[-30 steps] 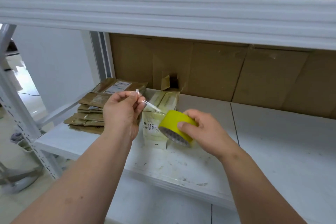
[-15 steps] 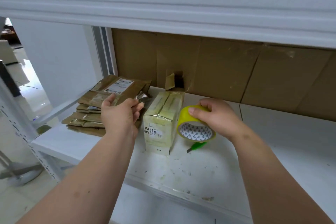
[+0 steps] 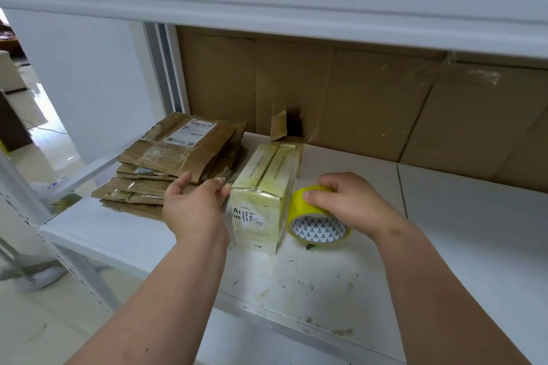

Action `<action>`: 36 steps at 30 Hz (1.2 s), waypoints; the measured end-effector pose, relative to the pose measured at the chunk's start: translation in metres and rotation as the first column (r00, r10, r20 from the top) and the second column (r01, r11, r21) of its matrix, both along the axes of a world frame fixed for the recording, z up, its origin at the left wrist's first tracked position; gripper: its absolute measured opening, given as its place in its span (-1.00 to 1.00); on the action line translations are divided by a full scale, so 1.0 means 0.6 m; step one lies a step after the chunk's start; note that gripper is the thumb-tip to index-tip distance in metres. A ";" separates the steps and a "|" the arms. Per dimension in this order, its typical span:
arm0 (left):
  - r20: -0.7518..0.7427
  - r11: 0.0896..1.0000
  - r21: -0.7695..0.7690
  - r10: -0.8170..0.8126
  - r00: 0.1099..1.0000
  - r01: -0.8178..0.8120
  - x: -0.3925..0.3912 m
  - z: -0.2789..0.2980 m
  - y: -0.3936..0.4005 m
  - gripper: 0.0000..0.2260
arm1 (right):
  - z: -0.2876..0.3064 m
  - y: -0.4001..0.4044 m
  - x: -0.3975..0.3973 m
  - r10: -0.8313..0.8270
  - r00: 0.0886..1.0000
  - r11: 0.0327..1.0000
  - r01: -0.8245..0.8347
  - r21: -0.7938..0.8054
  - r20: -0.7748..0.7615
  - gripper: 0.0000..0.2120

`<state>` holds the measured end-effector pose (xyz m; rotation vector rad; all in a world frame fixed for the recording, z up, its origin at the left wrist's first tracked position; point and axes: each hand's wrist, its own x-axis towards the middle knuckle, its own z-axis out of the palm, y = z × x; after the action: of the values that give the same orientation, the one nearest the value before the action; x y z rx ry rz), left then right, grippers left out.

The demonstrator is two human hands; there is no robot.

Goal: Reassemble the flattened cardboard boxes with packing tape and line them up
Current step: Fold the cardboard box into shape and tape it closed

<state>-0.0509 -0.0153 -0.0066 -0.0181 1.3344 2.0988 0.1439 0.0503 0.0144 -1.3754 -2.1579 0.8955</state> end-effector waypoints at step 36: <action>-0.805 0.811 -0.584 -0.585 -0.094 -0.042 -0.027 -0.028 -0.019 -0.58 | -0.054 -0.044 -0.080 -0.295 0.902 0.826 0.074 0.558 0.316 -0.64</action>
<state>-0.0669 -0.0269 -0.0233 1.8652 2.2704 1.0324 0.0960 0.0236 -0.0178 -1.5105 -2.2460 -0.0934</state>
